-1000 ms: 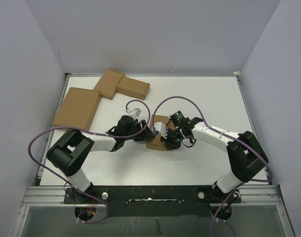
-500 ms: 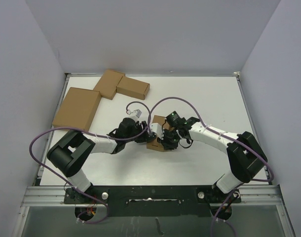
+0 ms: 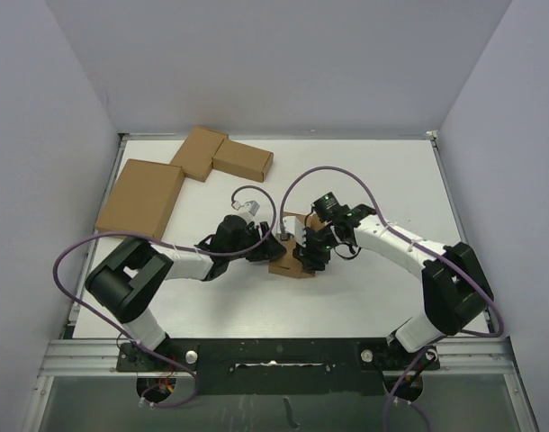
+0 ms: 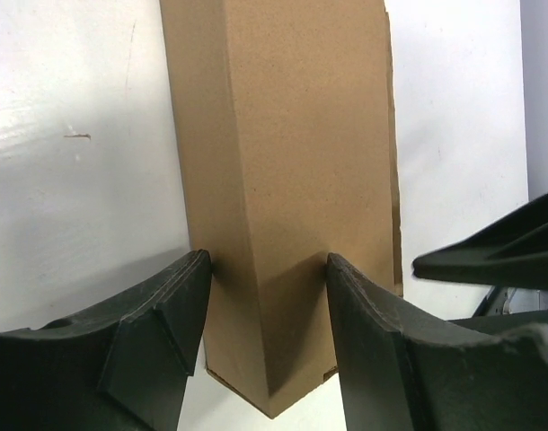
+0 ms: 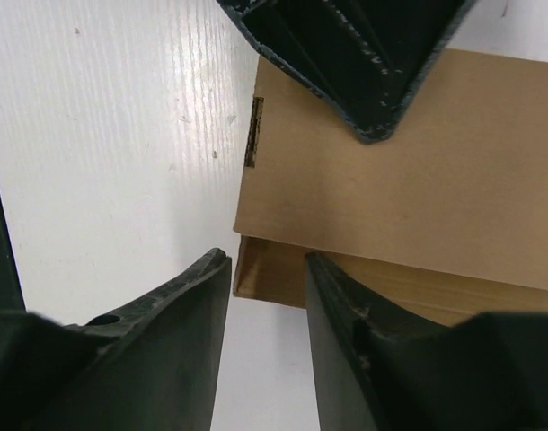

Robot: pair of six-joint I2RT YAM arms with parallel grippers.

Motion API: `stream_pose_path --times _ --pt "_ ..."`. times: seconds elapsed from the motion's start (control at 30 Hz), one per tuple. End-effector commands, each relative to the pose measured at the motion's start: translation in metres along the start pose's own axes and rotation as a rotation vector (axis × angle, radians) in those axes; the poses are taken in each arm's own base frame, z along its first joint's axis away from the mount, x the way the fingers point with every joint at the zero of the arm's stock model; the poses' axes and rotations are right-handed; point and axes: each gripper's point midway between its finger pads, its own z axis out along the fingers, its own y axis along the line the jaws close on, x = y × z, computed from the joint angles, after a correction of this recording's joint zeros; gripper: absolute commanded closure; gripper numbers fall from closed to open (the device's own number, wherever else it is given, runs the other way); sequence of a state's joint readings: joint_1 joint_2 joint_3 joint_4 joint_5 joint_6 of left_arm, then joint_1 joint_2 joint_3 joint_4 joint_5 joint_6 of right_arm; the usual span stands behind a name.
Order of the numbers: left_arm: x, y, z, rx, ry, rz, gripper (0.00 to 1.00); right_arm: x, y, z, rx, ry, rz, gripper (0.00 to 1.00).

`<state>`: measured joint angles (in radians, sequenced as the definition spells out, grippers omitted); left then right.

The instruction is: Fold the paper box

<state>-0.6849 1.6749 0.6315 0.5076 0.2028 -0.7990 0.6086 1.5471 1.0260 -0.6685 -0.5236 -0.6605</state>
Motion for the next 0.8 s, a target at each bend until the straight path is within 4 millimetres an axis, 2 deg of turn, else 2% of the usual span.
stream_pose_path --times 0.0,0.1,0.3,0.47,0.57,0.77 --pt "0.005 -0.002 -0.012 0.006 0.050 0.044 0.47 -0.034 -0.001 -0.032 -0.006 -0.156 -0.092 0.59" --pt "-0.006 -0.008 -0.015 0.017 0.032 0.068 0.45 -0.038 -0.011 -0.049 0.016 -0.227 -0.037 0.57" --pt "-0.036 -0.019 -0.032 0.022 -0.034 0.135 0.41 -0.036 -0.054 -0.083 0.068 -0.369 0.193 0.54" --pt "-0.052 -0.025 -0.058 0.011 -0.092 0.199 0.41 -0.028 -0.098 -0.094 0.052 -0.429 0.358 0.52" --pt "-0.045 -0.026 -0.075 0.024 -0.095 0.194 0.43 -0.033 -0.121 -0.089 0.023 -0.442 0.411 0.50" --pt "-0.008 -0.029 -0.102 0.093 -0.043 0.110 0.50 -0.035 -0.150 -0.066 -0.070 -0.431 0.522 0.50"
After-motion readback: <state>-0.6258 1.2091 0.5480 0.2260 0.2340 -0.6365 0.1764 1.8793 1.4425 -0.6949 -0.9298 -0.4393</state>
